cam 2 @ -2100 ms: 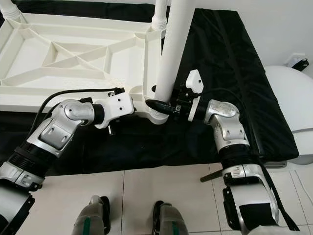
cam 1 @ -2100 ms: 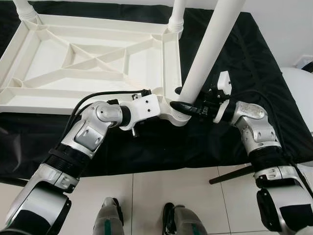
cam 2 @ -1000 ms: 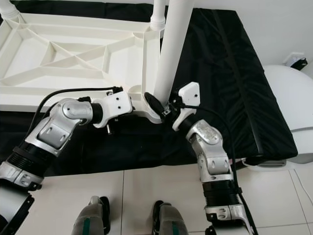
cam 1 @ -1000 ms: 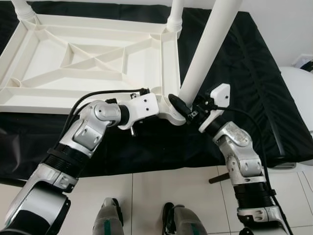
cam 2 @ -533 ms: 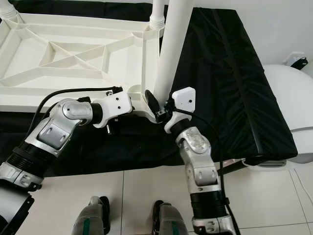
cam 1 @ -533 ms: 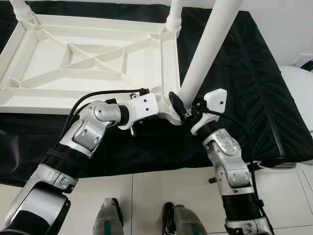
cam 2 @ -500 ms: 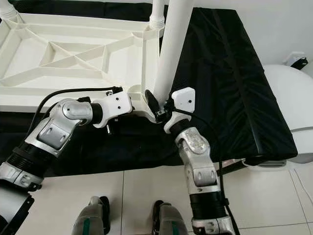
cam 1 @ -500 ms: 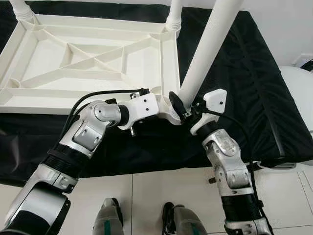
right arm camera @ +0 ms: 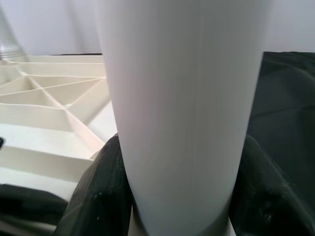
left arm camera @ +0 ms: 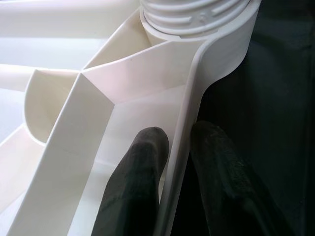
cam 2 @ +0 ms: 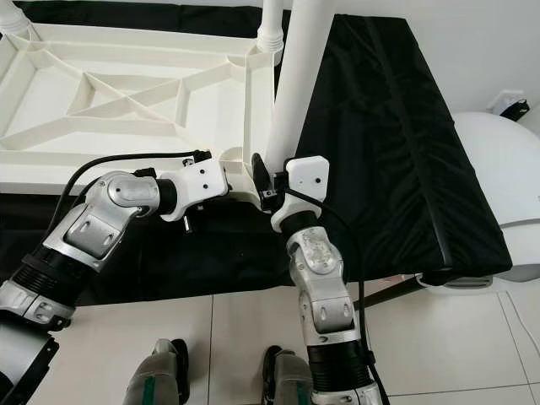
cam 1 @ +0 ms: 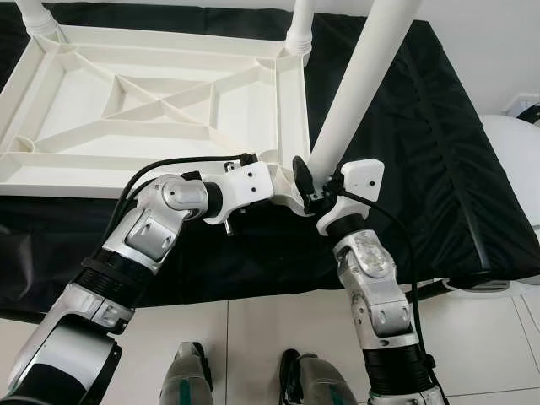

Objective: Building children table

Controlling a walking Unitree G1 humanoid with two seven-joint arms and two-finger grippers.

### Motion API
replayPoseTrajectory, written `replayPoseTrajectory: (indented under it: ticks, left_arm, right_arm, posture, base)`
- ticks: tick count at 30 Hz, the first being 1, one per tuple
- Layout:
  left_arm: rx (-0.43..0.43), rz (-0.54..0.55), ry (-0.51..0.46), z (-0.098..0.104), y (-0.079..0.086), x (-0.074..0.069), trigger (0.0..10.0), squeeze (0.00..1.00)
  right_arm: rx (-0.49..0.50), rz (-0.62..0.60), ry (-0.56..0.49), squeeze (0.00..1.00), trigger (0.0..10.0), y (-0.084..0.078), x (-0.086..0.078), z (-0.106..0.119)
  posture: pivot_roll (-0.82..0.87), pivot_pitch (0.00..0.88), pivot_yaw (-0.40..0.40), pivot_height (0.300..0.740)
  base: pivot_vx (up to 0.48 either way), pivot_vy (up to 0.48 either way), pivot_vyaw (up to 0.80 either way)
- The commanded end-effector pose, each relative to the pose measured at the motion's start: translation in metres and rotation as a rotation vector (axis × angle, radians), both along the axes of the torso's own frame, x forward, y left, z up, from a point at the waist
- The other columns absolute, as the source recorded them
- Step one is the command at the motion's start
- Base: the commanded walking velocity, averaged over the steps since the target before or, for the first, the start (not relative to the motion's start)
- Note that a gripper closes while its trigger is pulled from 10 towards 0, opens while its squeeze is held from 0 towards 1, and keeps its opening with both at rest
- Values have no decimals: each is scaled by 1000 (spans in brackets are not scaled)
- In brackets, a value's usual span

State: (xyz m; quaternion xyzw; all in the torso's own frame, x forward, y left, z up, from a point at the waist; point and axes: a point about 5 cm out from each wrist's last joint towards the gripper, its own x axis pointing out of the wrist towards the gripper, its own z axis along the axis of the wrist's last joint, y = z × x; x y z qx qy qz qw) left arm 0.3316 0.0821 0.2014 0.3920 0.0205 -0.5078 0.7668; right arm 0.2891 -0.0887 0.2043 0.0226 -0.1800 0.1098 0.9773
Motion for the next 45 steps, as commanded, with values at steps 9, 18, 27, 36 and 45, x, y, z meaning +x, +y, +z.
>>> replayPoseTrajectory:
  ticks: [9, 18, 27, 36, 45]
  left_arm:
    - [6, -18, -13, -3, -5, -5, 10000, 0]
    - [7, -13, -15, -2, -4, -4, 10000, 0]
    - [6, -8, -13, -1, -3, -4, 10000, 0]
    - [3, -7, -13, -1, -3, -3, 10000, 0]
    - [8, -13, -12, -1, -3, -3, 10000, 0]
  right_arm:
    - [106, -208, 154, 0, 10000, 0, 4, -24]
    - [120, -161, 156, 145, 10000, 5, 3, -24]
    - [147, -21, 134, 1000, 10000, 9, 1, -19]
    - [69, 177, 63, 1000, 10000, -20, 12, -5]
    - [-52, 431, 25, 0, 10000, -42, 21, 10]
  posture:
    - [94, 210, -41, 740]
    - [96, 216, -38, 740]
    - [91, 227, -34, 740]
    - [82, 232, -30, 740]
    - [79, 234, -25, 740]
  base:
    - [0, 0, 0]
    - [0, 0, 0]
    - [0, 0, 0]
    - [0, 0, 0]
    - [0, 0, 0]
